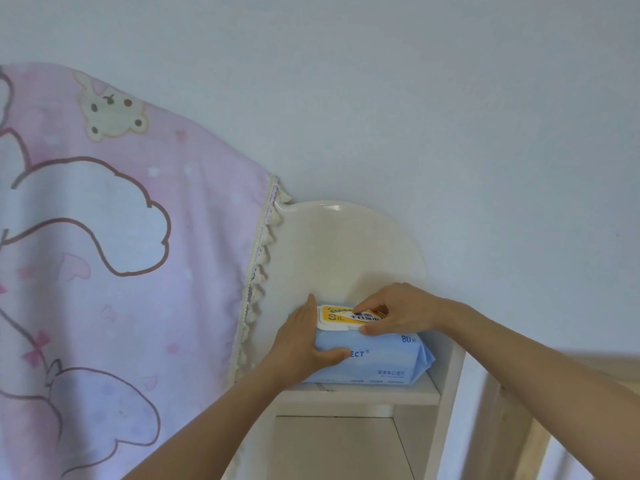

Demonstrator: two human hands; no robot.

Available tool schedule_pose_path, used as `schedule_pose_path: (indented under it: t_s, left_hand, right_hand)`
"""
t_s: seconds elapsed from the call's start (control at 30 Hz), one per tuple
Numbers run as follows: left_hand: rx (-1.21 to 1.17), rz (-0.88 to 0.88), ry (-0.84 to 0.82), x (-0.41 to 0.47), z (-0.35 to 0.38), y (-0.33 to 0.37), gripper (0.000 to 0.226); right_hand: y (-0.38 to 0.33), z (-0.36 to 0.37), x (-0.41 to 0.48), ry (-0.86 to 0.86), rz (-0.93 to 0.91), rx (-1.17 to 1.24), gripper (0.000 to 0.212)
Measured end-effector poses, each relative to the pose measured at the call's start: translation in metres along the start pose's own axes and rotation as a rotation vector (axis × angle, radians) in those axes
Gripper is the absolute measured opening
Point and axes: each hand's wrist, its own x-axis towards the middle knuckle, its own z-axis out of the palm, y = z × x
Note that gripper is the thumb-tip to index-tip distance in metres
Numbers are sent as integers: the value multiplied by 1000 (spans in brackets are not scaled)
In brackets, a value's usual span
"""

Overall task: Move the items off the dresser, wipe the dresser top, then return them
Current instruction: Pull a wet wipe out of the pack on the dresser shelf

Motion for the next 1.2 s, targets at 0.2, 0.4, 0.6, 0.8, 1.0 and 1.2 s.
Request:
schedule_pose_path:
  t_s: [0.2,0.4,0.6,0.8,1.0,1.2]
  left_hand:
    - [-24,6,-49,-3,2,-6,103]
    - [-8,23,-45,-3,1,-4,102]
    - [133,20,-72,-3,-1,-5,103]
    - [332,274,-103,10,-20,-7,123]
    - [326,315,-150,36,-28,-16,122]
    - [286,368,-172,39,-26,-20,104]
  right_hand:
    - [2,-11,-7,56,82,109,36]
    - [-6,-9,-6,-76,79,102,63]
    - [5,-23,3,380,184,140,30]
    - [4,-10,18,637,271,-246,13]
    - [20,-5,4,180,-60,-29,26]
    - [21,-2,0,90,-106,-314,27]
